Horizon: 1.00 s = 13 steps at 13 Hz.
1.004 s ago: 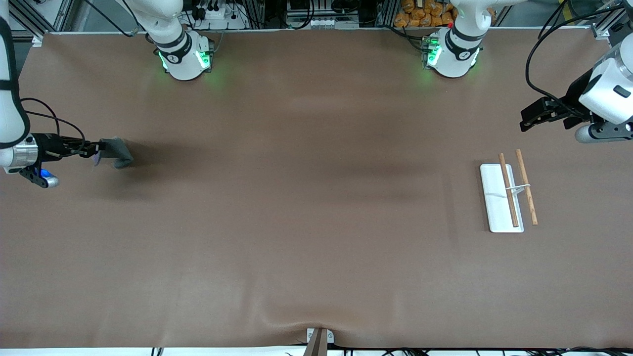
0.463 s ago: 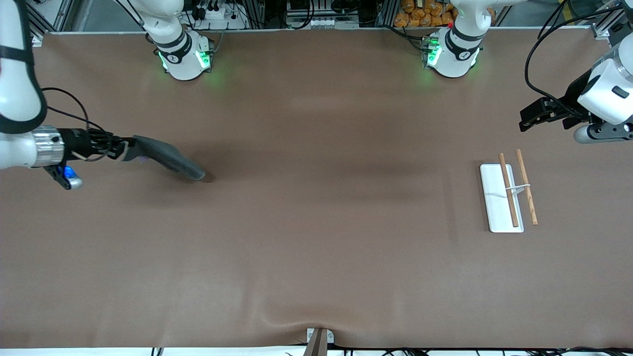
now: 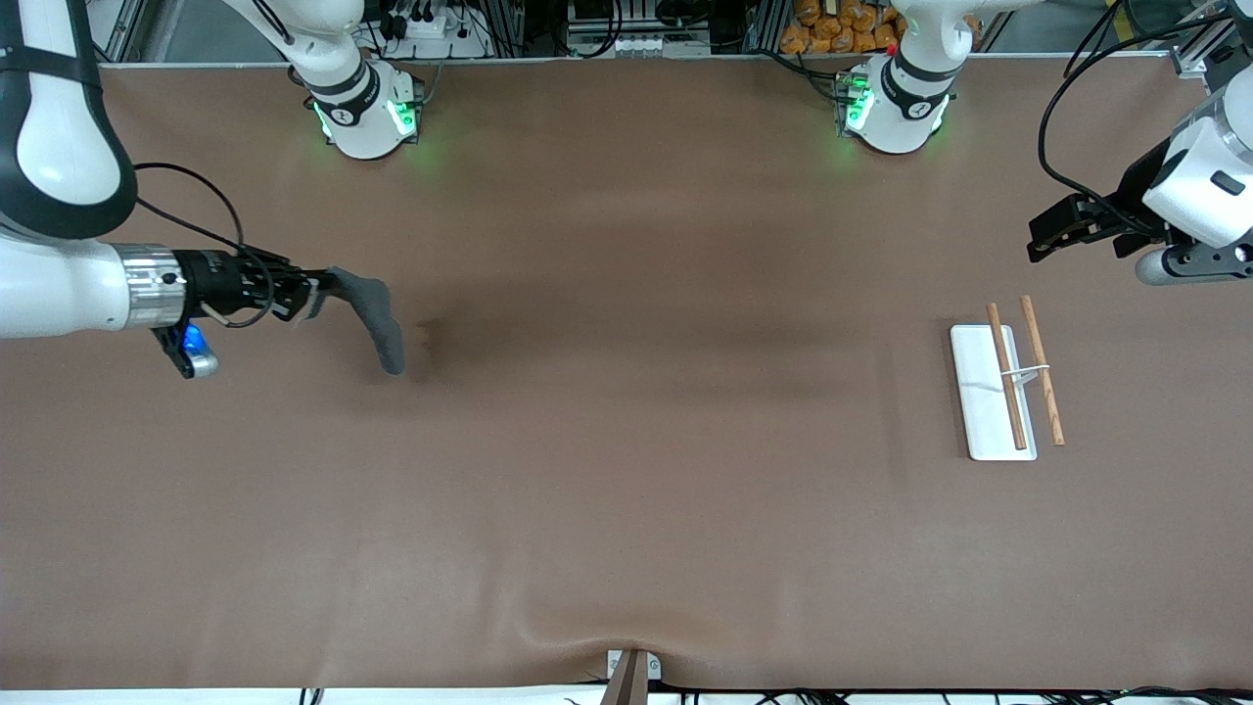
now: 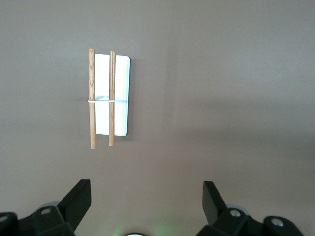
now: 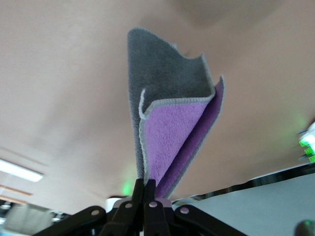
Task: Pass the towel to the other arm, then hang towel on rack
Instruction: 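Lift the towel with the right gripper toward the table middle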
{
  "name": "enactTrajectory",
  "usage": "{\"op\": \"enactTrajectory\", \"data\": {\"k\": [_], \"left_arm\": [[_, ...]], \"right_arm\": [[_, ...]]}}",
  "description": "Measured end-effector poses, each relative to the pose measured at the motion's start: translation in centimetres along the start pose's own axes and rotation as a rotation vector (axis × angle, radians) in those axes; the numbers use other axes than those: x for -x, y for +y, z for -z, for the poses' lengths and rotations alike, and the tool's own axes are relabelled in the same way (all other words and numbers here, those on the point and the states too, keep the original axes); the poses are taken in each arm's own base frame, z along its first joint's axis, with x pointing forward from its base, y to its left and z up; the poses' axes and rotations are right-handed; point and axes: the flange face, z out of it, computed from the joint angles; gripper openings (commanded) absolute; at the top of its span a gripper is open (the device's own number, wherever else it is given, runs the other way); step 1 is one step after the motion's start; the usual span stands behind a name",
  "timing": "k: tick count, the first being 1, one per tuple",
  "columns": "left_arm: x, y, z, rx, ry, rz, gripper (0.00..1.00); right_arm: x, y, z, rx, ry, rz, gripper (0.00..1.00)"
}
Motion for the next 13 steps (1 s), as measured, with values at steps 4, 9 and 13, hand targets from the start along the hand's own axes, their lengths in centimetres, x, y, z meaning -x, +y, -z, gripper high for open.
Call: {"op": "enactTrajectory", "data": {"k": [4,9,13], "left_arm": [[0.0,0.1,0.0,0.0,0.001,-0.001,1.0],[-1.1,0.9,-0.9,0.007,0.023,-0.016,1.0],[-1.9,1.8,-2.0,0.011,0.021,-0.029,1.0]], "right_arm": [[5.0,-6.0,-3.1,-0.084,0.045,-0.103,0.0],[10.9,-12.1,-6.7,-0.254,0.047,-0.203,0.0],[16.6,-16.2,-10.6,-0.364,0.027,-0.275,0.0]]}}
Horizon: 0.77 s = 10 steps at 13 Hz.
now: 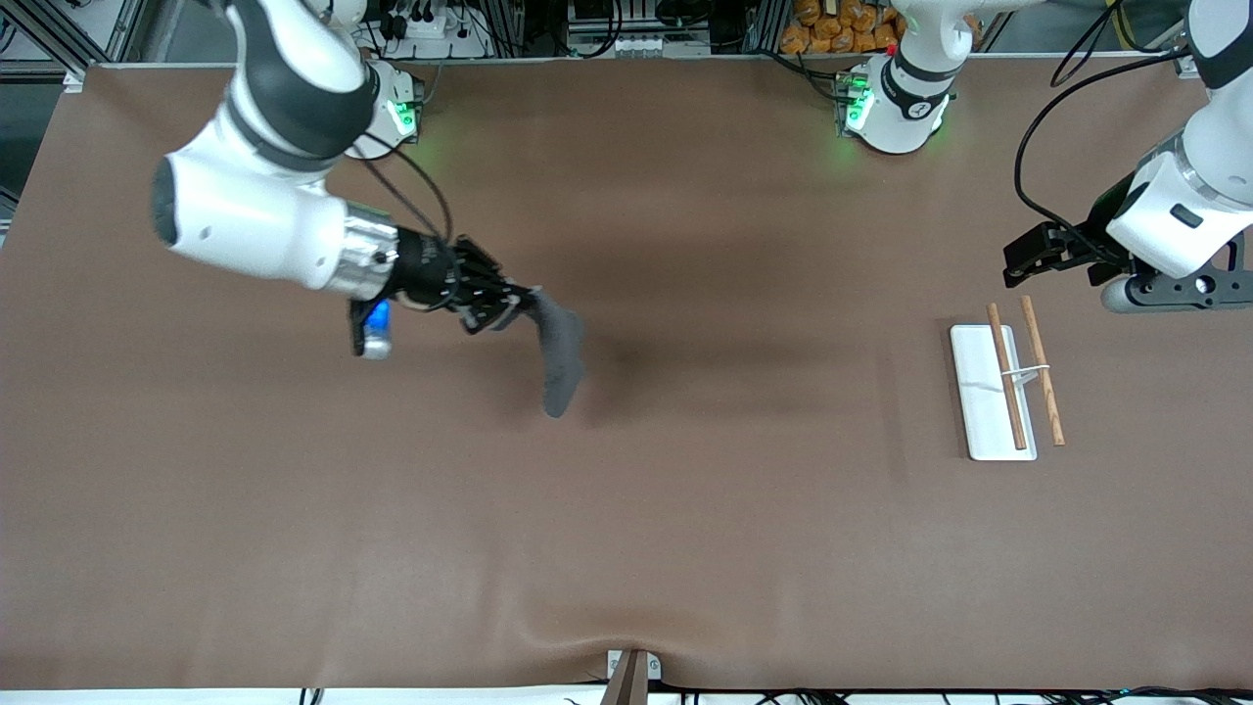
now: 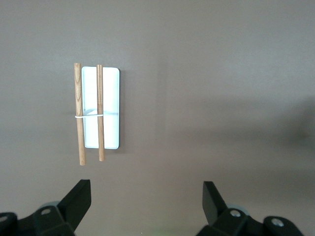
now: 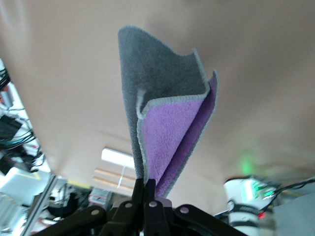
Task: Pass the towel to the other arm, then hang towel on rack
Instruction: 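Lift the towel with the right gripper toward the table middle, then hold the towel up while the left gripper reaches to grasp it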
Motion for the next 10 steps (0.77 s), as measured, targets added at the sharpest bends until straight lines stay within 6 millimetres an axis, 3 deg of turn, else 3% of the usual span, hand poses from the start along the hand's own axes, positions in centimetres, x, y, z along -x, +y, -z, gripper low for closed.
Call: {"op": "enactTrajectory", "data": {"k": [2,10], "left_arm": [[-0.1,0.0,-0.2,0.0,-0.002,0.0,1.0],[-0.4,1.1,0.7,0.008,0.041,0.001,1.0]], "right_arm": [[3.3,-0.4,-1.5,-0.064,-0.023,-0.042,0.0],[12.8,-2.2,-7.4,-0.352,-0.172,-0.226,0.0]]}}
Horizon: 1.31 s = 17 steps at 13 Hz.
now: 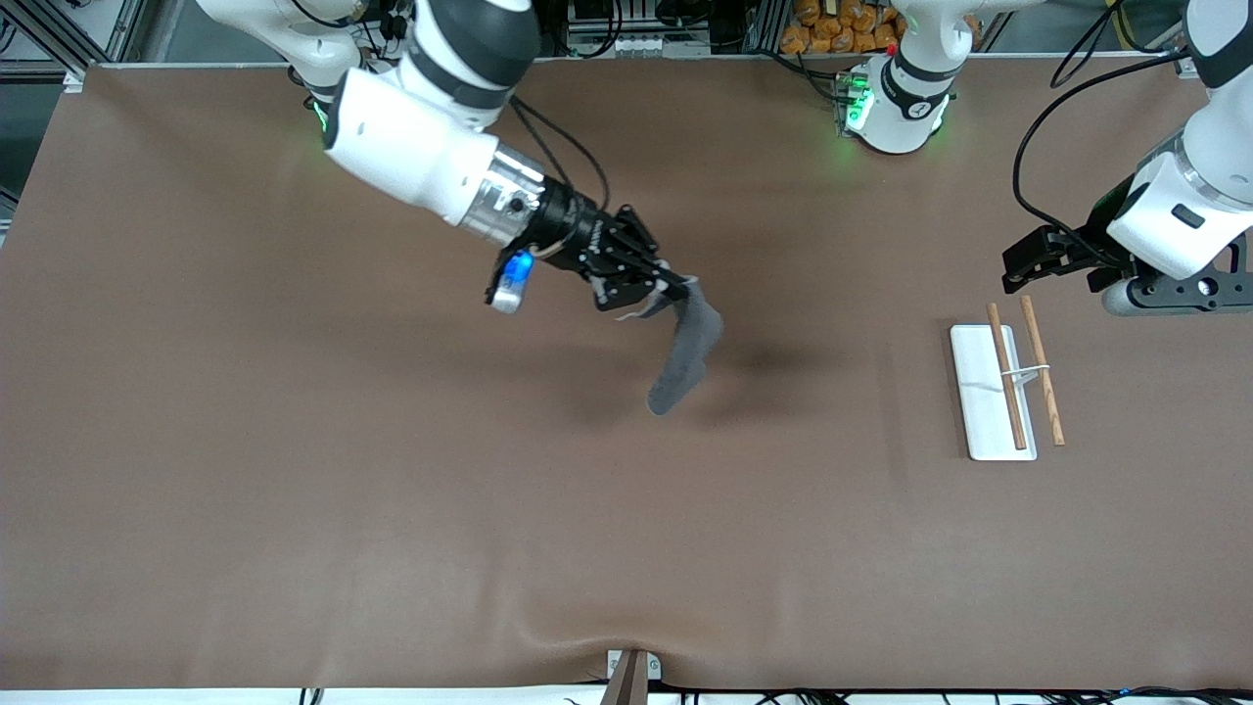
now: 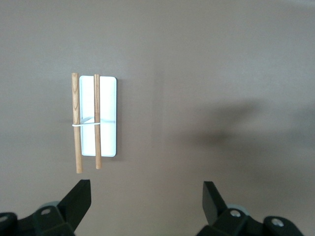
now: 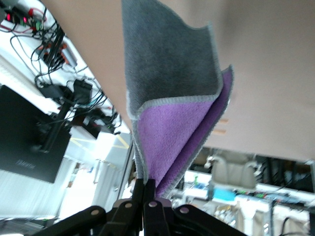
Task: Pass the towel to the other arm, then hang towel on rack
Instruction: 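Hold the towel up while the left gripper reaches to grasp it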
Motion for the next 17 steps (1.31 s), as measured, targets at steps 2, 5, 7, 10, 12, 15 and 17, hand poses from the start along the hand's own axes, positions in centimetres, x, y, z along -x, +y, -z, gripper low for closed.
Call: {"op": "enactTrajectory", "data": {"k": [2,5,7,10,12,15,17], "left_arm": [[-0.4,1.2,0.1,0.015,0.013,0.032,1.0],[-1.5,3.5,0.2,0.067,0.018,0.151,1.0],[-2.2,5.9,0.3,0.086,0.022,0.233,1.0],[-2.7,9.7,-0.3,0.151,0.017,0.301,1.0],[-3.2,10.6,-0.8,0.221,-0.005,0.374,1.0],[-3.2,11.9,-1.1,0.29,-0.049,0.47,0.66],[-2.8,13.2,-1.1,0.298,-0.069,0.513,0.63]], "right_arm": [[0.7,0.4,-0.9,-0.045,-0.026,-0.02,0.0],[1.5,1.5,-2.9,-0.081,-0.062,-0.031,0.0],[2.6,2.1,-4.8,-0.103,-0.101,-0.037,0.0],[3.5,2.7,-8.1,-0.121,-0.117,-0.017,0.0],[3.7,3.5,-9.7,-0.12,-0.114,-0.001,0.0],[4.0,3.7,-10.1,-0.124,-0.119,-0.009,0.0],[4.0,3.6,-10.0,-0.127,-0.12,-0.011,0.0]]}}
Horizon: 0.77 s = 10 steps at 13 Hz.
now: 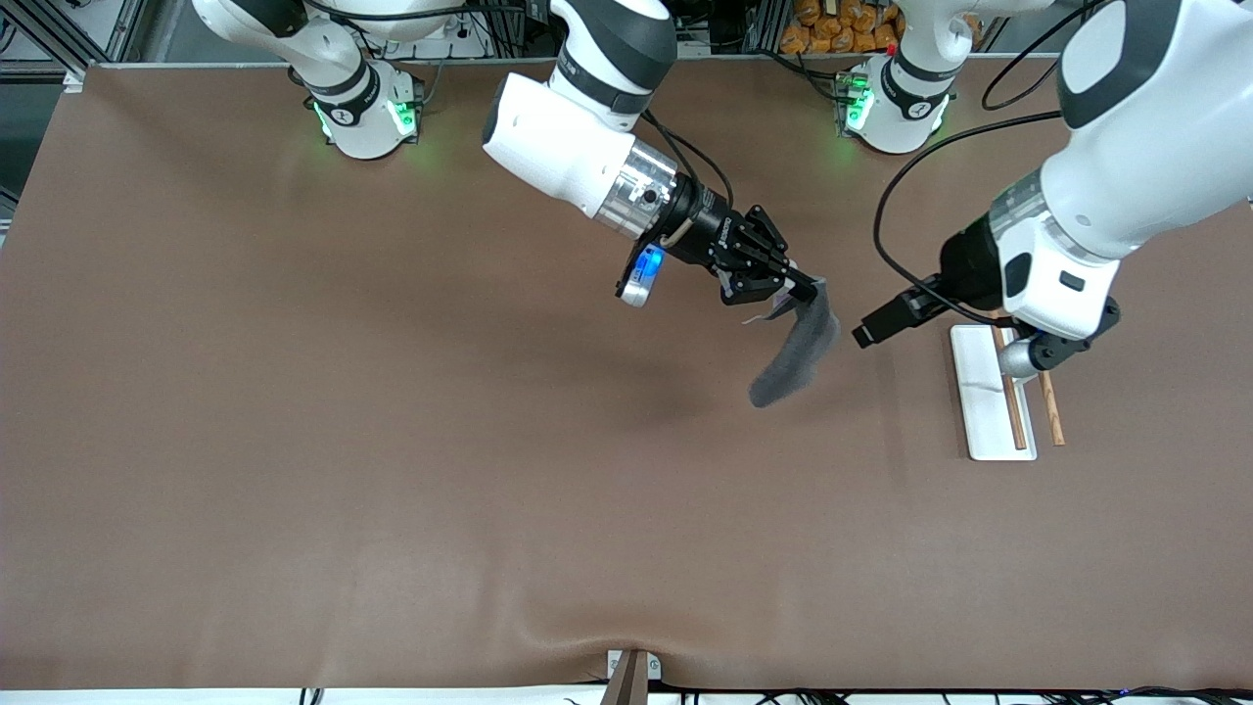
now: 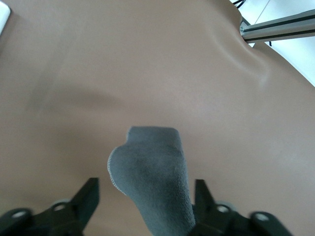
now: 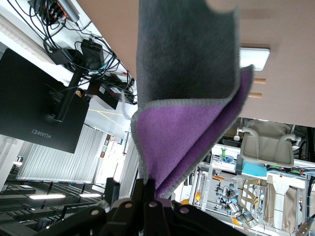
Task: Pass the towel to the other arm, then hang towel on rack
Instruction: 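Hold the towel up while the left gripper reaches to grasp it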
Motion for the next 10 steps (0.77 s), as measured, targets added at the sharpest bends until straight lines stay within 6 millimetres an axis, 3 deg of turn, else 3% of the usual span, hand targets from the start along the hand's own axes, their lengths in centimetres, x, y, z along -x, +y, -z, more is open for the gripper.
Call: {"op": "enactTrajectory", "data": {"k": [10], "left_arm": [[2.6,2.0,-0.4,0.041,-0.083,0.323,0.5]], "right_arm": [[0.0,0.0,0.0,0.001,0.0,0.0,0.0]]}}
